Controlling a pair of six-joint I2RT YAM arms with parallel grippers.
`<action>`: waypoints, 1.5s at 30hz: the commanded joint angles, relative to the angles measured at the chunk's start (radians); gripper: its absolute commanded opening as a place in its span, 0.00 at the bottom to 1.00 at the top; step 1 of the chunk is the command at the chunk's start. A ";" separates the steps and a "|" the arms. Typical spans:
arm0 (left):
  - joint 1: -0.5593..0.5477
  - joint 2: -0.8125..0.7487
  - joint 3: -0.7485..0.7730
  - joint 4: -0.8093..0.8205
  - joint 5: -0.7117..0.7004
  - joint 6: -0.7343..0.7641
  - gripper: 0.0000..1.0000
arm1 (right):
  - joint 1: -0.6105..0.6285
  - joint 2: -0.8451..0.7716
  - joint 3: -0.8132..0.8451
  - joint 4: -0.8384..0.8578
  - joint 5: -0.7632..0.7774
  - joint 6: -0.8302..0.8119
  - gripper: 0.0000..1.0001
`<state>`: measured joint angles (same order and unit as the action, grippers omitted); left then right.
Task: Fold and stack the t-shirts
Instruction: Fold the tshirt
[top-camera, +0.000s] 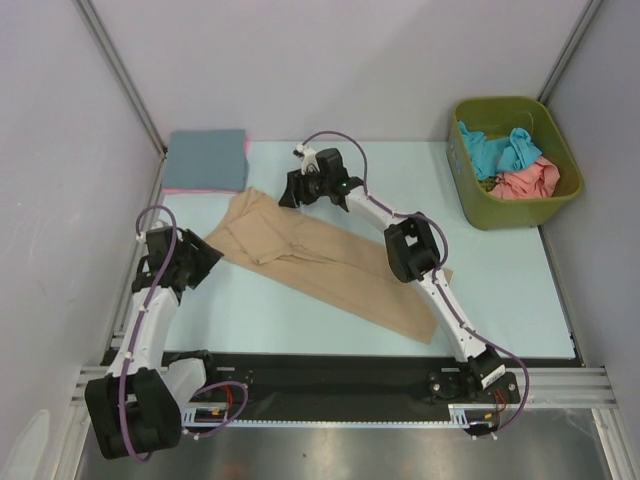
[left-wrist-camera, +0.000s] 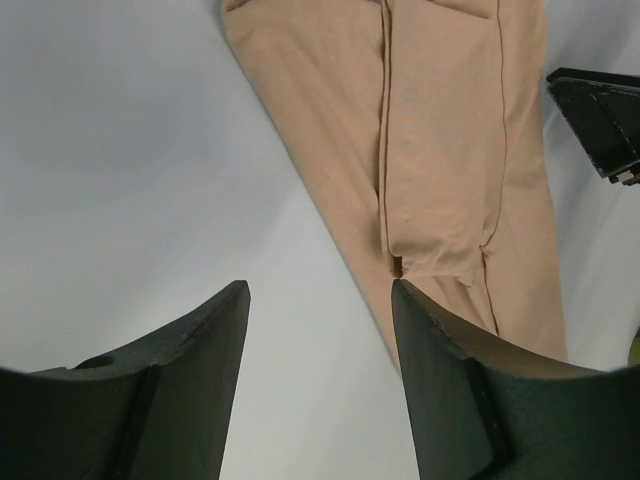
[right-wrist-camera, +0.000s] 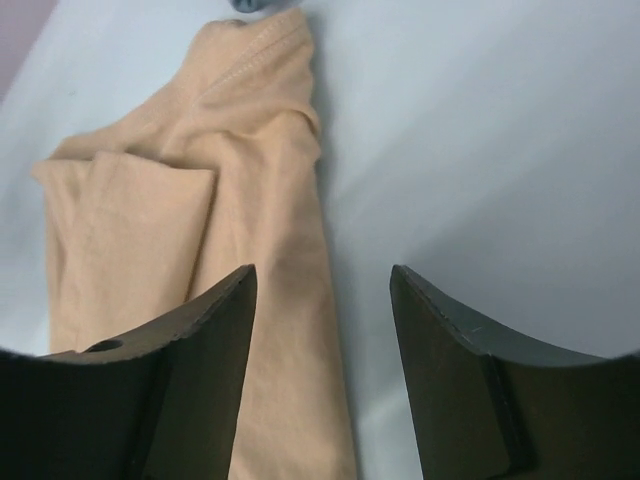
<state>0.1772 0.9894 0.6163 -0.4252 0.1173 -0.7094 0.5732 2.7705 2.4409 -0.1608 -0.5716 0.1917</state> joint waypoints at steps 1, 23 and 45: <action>0.019 -0.029 -0.001 0.039 0.038 -0.025 0.64 | 0.010 0.037 0.067 0.073 -0.025 0.094 0.61; 0.028 -0.081 0.026 -0.003 0.053 -0.055 0.64 | 0.010 0.060 0.093 -0.003 0.088 0.173 0.00; -0.169 0.121 0.043 0.170 0.016 -0.163 0.63 | -0.257 -0.039 -0.039 0.064 0.225 0.144 0.00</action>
<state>0.0761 1.0779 0.6151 -0.3119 0.1570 -0.8410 0.3511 2.6827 2.2883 -0.1150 -0.3710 0.3439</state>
